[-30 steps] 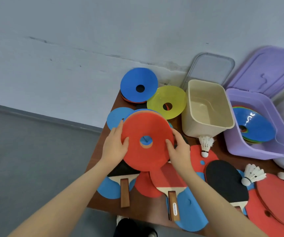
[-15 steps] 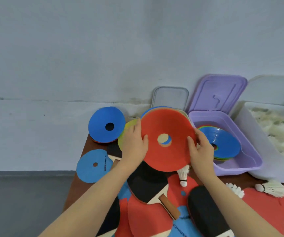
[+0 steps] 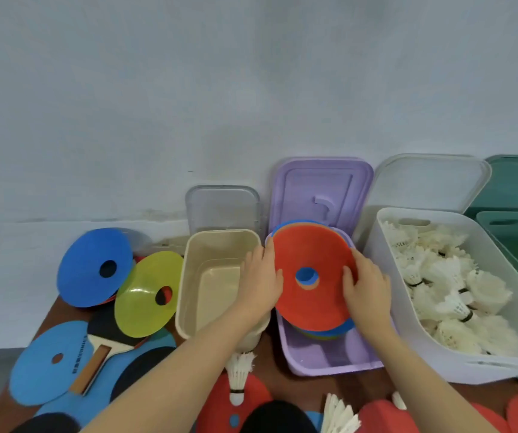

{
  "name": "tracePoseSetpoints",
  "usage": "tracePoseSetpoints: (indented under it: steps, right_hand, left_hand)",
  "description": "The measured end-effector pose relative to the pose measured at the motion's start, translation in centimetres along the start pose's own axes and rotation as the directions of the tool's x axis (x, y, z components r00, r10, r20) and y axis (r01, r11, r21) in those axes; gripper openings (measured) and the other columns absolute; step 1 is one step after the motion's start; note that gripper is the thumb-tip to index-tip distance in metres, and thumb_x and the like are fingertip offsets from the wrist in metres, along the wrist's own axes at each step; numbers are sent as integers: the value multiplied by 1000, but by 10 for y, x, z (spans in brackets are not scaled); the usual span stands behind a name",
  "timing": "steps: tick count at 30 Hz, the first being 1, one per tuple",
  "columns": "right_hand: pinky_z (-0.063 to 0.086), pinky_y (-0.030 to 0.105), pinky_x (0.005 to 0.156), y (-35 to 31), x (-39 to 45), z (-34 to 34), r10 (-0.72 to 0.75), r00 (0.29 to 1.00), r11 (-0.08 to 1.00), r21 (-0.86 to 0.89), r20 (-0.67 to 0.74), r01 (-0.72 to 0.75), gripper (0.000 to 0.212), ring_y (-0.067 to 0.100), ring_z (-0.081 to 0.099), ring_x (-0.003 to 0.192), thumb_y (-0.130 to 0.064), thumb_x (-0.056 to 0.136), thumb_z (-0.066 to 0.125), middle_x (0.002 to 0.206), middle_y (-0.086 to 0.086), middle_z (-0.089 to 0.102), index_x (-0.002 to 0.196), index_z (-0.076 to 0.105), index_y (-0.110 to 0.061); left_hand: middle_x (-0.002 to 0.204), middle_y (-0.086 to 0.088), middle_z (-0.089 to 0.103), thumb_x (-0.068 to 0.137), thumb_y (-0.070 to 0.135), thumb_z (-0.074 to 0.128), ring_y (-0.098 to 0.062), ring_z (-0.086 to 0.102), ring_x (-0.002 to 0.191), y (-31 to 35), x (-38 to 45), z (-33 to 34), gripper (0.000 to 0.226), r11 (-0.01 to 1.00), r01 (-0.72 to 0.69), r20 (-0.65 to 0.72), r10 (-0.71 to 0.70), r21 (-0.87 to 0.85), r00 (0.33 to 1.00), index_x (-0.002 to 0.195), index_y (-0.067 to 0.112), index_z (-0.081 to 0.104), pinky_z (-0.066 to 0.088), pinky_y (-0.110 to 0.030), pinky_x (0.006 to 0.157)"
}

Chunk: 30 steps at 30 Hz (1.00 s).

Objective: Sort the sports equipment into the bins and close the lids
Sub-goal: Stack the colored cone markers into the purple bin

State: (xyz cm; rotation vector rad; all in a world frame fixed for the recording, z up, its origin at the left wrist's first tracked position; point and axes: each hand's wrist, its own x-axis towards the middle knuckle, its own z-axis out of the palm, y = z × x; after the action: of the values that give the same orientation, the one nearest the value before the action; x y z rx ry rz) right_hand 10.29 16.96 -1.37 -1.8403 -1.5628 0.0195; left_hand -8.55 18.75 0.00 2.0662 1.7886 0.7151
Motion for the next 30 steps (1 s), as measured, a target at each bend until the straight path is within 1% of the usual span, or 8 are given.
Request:
tracePoseSetpoints:
  steps: [4,6,10,15,18,22,27,30]
  right_hand:
    - [43,47,76,28,13,13,35,992,987,-157,121,-16,32,42,57,84,-6,77,62,94,20,62,110,62,-2]
    - [46,48,74,36,9,19,34,991,990,-138,128,-16,35,42,56,82,-11,74,58,97,20,61,107,64,-1]
    - [46,45,80,31,3,22,-11,988,999,40,154,5,36,38,56,89,-16,78,49,102,14,61,110,62,-4]
    - [42,45,91,1,-1,28,-78,974,986,161,213,44,38,34,52,107,-8,86,56,119,13,58,124,54,-5]
    - [44,45,87,-32,-6,32,-197,953,970,185,231,156,36,36,55,101,-10,86,53,114,15,60,121,56,-3]
    - [44,42,76,-83,-17,44,-318,910,937,236,267,258,37,34,57,91,-20,81,46,102,11,62,113,61,-8]
    - [47,39,81,-148,-45,70,-430,850,893,281,305,351,33,27,58,94,-20,82,47,104,7,62,110,62,-10]
    - [40,27,80,-186,-61,90,-477,813,876,259,333,407,30,19,56,96,-25,87,51,106,1,60,114,61,-16]
  left_hand:
    - [130,-12,39,90,30,49,-31,37,115,10,21,27,68,973,14,148,-49,229,988,147,14,17,30,-38,96]
    - [138,-11,31,91,35,47,-31,31,122,7,23,33,67,956,23,191,-82,292,978,147,16,15,27,-38,100]
    - [141,-6,33,93,35,42,-27,32,125,-4,20,26,57,959,-13,115,-20,282,993,145,18,24,27,-36,99]
    - [138,-4,41,93,28,43,-25,38,121,-25,3,-12,48,952,32,2,-35,306,999,138,16,35,30,-37,97]
    - [141,-3,40,93,28,44,-23,38,125,-46,-9,-40,49,944,20,-38,-8,329,999,139,14,36,28,-36,101]
    - [135,-6,47,90,24,51,-25,45,121,-79,-31,-80,48,933,8,-97,29,359,995,135,11,43,34,-37,97]
    - [141,-2,40,93,31,45,-21,37,127,-144,-65,-117,50,919,93,-93,-62,384,994,140,16,37,27,-35,102]
    - [140,-2,41,95,32,43,-23,39,124,-187,-81,-138,48,914,126,-86,-100,385,991,139,15,38,27,-36,101]
